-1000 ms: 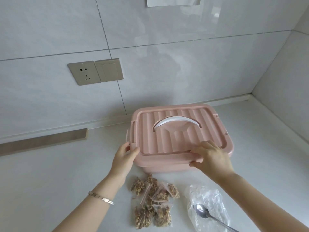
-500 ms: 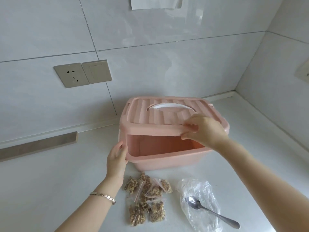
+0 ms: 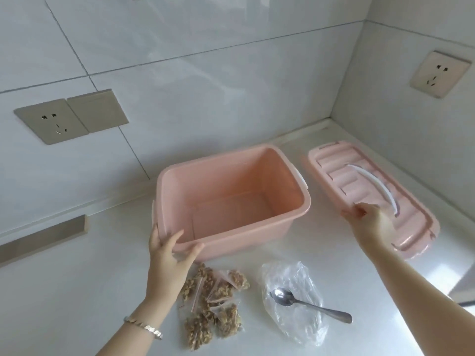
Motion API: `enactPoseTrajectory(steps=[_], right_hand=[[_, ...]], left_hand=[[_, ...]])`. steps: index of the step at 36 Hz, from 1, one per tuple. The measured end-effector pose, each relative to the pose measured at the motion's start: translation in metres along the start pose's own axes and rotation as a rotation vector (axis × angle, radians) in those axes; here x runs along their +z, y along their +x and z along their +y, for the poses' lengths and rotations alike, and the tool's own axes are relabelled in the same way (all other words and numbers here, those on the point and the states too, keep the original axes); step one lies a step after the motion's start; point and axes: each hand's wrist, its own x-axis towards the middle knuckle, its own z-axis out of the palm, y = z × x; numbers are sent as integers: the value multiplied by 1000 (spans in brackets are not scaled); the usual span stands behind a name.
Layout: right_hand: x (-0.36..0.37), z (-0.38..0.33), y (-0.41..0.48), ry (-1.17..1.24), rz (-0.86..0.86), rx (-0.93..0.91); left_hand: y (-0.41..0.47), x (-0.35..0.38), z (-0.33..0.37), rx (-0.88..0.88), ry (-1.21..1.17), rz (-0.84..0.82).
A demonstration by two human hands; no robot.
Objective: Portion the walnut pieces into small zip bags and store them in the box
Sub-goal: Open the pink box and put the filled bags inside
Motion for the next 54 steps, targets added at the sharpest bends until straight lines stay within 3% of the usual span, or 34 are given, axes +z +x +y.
enactPoseTrajectory(steps=[5,16,22,26,30,33,38,44,47,50,54], right_hand=[[34,20,-11,-67,-61,118],[77,34,-46,-154,-251,127],[59,0,-76,53,-241,-154],[57,-40,-116,174,-455,-327],[71,-73,-155,44,-612,-489],[87,-88,-173,-130,-611,-587],[106,-93,-177,-278,-549,-599],[81,-85,-168,-67,-395,-572],[54,-84,-163,37,-395,-573],[26,-84,-155,72,-415,-590],[-11,-91,-143,189,-401,-549]], left_hand=[[0,2,3,-21,-17,12],[5,7,7,-72,-14,-4],[-9,10,3,-51,-76,-25],[-39,12,-9,85,-22,62],[-60,10,-22,-21,-70,-2],[-68,7,-32,-11,-30,-144],[-74,10,-42,-45,119,-325],[-66,29,-36,35,326,-368],[-58,35,-31,115,443,-391],[-52,38,-28,171,378,-371],[-49,27,-7,103,65,-312]])
